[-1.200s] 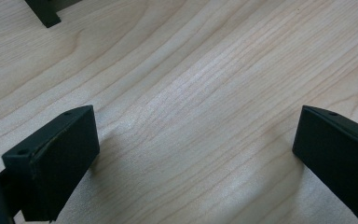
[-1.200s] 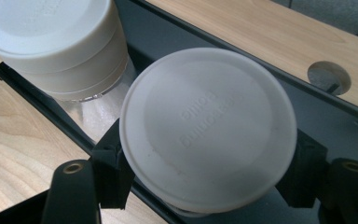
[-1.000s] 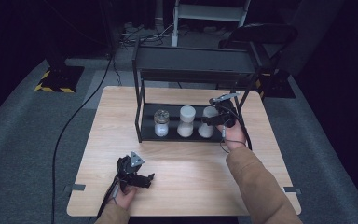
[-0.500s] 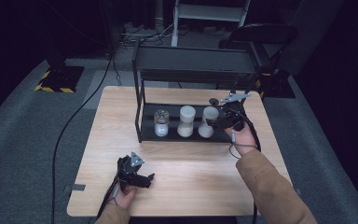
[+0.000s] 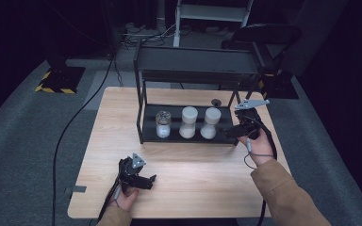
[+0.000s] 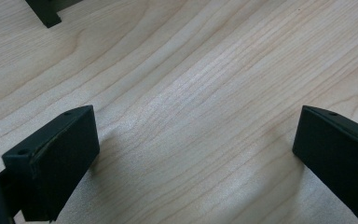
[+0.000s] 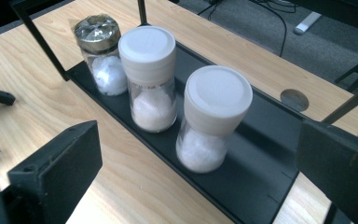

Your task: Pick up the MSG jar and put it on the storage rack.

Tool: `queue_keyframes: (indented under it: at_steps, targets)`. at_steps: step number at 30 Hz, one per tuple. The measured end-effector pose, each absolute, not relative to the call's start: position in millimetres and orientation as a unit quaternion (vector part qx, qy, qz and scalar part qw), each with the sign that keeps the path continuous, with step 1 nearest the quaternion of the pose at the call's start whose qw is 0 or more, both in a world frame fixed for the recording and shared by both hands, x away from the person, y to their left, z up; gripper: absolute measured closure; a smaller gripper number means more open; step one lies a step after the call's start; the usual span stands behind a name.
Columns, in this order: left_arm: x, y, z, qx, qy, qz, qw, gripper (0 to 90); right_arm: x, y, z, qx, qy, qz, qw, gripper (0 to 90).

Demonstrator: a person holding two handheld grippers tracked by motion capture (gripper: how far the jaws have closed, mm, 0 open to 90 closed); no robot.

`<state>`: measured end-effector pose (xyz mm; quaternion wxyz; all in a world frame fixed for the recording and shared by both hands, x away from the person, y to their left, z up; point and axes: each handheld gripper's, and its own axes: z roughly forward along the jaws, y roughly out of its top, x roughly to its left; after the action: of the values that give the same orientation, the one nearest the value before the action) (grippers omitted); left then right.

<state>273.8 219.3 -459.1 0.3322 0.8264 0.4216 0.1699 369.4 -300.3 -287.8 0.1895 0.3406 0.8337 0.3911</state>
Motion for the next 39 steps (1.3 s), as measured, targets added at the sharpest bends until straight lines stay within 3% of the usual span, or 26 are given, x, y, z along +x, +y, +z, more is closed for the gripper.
queue_keyframes:
  at_steps: [17,39]
  targets:
    - [273.8,218.5,-459.2,0.824,0.425,0.172,0.332,0.0,341.9,-324.9,-301.1,0.326,0.838,0.396,0.186,0.5]
    - [274.0,218.2,-459.2,0.824,0.426,0.172,0.332,0.0,330.5,-339.0,-362.7,0.338,0.841,0.386,0.17,0.7]
